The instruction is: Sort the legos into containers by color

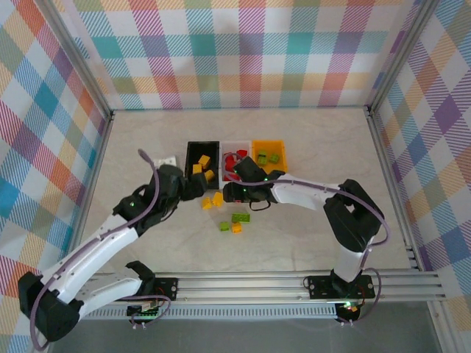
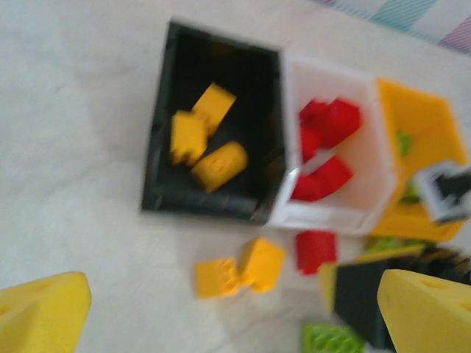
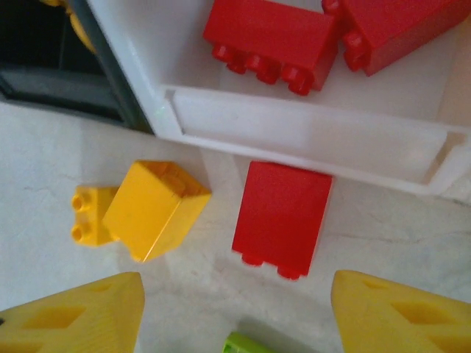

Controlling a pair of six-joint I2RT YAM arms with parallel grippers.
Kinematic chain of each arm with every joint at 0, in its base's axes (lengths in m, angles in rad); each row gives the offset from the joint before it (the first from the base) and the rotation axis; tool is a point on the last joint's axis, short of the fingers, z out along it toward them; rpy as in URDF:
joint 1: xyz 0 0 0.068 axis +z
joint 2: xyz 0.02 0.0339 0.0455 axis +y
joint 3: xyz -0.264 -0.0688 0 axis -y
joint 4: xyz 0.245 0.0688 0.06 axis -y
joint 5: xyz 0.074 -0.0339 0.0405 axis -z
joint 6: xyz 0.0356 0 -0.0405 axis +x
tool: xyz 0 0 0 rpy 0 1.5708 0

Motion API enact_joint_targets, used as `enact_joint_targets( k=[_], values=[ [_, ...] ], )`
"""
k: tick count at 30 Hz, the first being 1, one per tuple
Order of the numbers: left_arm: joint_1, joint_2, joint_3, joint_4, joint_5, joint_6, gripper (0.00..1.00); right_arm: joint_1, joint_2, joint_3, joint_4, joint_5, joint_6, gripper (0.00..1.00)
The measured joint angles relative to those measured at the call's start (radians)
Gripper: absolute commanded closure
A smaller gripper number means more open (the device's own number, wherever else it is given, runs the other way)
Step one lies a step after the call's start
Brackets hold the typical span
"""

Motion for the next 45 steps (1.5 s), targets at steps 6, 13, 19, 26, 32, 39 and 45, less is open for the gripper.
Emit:
enact_joint_targets(
  k=[6,13,19,26,32,39,45],
  values=[
    [0.0,-0.18,-0.173,-0.058,-0.02,-0.091,0.0,0.0,0.098,0.057,-0.026,0.029,0.014,0.39],
    [0.0,-0.235,-0.225,-0.066,-0.019,-0.138,0.0,0.0,0.128,0.06,-0.038,0.037,0.011,0.63],
    [0.0,-0.233,-0.225,-0.076,-0.015,-0.141,0.0,0.0,0.104,0.054,-0.034,0.036,-0.001,0.72],
    [0.0,-0.196,-0.225,-0.054,0.027,-0.124,0.0,-0.019,-0.05,0.074,-0.068,0.032,-0.035,0.73],
    [0.0,-0.095,-0.224,-0.005,0.071,-0.104,0.01,-0.1,0.012,0.27,-0.092,0.017,-0.051,0.7],
    [0.0,0.077,-0.193,0.066,0.097,-0.068,0.1,-0.16,0.197,0.467,-0.146,0.015,-0.072,0.37],
    [0.0,0.261,-0.137,0.147,0.113,-0.032,0.24,-0.162,0.199,0.487,-0.166,0.002,-0.076,0.31]
  ],
)
